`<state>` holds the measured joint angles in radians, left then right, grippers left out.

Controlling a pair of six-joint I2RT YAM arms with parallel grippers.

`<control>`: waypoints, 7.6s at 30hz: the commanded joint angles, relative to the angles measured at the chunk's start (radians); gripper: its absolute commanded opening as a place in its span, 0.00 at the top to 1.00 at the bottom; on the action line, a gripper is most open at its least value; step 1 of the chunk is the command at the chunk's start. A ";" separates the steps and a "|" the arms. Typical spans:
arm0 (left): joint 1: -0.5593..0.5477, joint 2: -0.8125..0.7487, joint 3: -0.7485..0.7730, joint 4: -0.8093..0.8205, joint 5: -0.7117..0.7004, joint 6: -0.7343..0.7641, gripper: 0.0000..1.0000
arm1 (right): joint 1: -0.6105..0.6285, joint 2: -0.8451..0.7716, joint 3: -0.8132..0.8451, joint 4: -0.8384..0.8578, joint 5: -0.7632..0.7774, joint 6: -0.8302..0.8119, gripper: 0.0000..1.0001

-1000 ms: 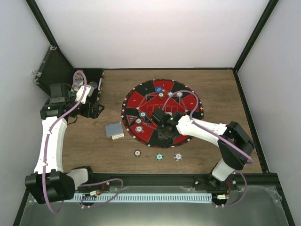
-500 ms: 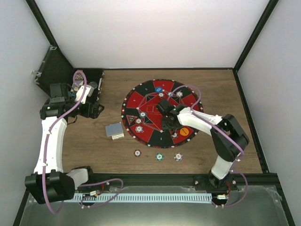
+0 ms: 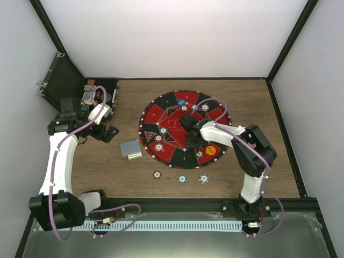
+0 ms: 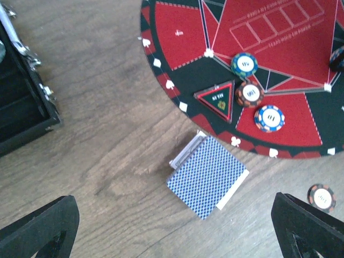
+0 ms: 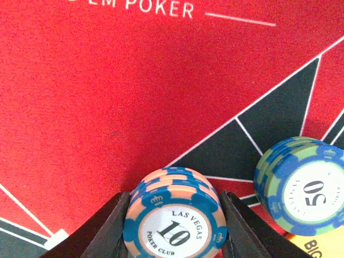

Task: Distribute texas hold em gaming equipment

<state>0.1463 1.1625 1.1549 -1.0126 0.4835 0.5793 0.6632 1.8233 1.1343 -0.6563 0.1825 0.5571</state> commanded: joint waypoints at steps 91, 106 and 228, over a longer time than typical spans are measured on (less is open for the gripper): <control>-0.143 0.153 -0.349 0.238 -0.066 0.824 0.00 | 0.204 -0.364 -0.471 0.672 -0.245 0.072 0.07; -0.142 0.380 -0.205 0.129 -0.063 0.901 0.00 | 0.203 -0.374 -0.480 0.677 -0.255 0.072 0.09; -0.174 0.398 -0.304 0.282 -0.127 0.900 0.00 | 0.214 -0.390 -0.494 0.655 -0.279 0.092 0.22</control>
<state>-0.0223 1.5826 0.8600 -0.7403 0.3447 1.4693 0.8673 1.4467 0.6392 0.0029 -0.1047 0.6449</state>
